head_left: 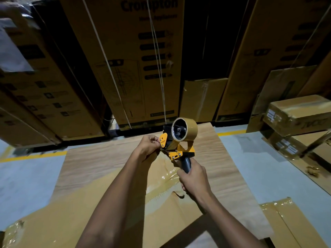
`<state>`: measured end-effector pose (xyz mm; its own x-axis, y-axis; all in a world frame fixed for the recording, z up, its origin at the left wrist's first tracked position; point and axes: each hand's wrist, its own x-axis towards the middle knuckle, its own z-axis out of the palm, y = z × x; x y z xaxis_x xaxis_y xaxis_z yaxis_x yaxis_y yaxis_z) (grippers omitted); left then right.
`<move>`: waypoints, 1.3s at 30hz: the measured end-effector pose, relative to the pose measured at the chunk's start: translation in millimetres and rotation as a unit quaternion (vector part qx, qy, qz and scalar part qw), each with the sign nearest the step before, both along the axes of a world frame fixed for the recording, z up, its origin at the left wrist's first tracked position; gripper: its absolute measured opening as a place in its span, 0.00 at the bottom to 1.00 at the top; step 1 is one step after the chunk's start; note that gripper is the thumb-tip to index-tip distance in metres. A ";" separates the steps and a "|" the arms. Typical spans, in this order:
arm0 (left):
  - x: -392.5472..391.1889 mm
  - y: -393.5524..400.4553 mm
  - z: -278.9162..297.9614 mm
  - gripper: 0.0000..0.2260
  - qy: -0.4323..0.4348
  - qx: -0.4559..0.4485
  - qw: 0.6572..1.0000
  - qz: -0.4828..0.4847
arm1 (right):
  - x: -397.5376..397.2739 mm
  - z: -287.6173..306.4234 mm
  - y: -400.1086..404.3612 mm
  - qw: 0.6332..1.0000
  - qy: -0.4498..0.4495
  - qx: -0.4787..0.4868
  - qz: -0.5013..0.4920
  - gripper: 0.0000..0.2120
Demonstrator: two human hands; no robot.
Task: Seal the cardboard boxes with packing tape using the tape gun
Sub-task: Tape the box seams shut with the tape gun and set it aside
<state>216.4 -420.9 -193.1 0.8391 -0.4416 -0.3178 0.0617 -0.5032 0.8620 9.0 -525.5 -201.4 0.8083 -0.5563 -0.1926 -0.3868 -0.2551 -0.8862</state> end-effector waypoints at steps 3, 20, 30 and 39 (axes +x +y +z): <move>-5.3 -0.2 -8.9 0.09 -0.023 -0.025 0.999 0.014 | -0.8 5.2 0.2 0.999 -0.002 0.048 -0.010 0.08; -20.6 7.7 -30.8 0.10 -0.263 0.102 0.959 -0.012 | -42.0 10.3 -5.7 0.991 0.077 -0.108 0.028 0.12; -22.5 5.4 -28.4 0.14 -0.238 0.097 0.966 -0.011 | -40.0 22.1 -0.4 0.999 0.051 -0.004 -0.012 0.06; -32.4 8.2 -26.0 0.11 -0.330 0.132 0.935 -0.016 | -68.2 24.8 -1.2 0.979 0.127 -0.158 0.018 0.12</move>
<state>184.0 -412.7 -219.1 0.8788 -0.4485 0.1631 -0.4579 -0.6963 0.5527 -59.2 -526.7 -176.6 0.7770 -0.5921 -0.2137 -0.5705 -0.5190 -0.6365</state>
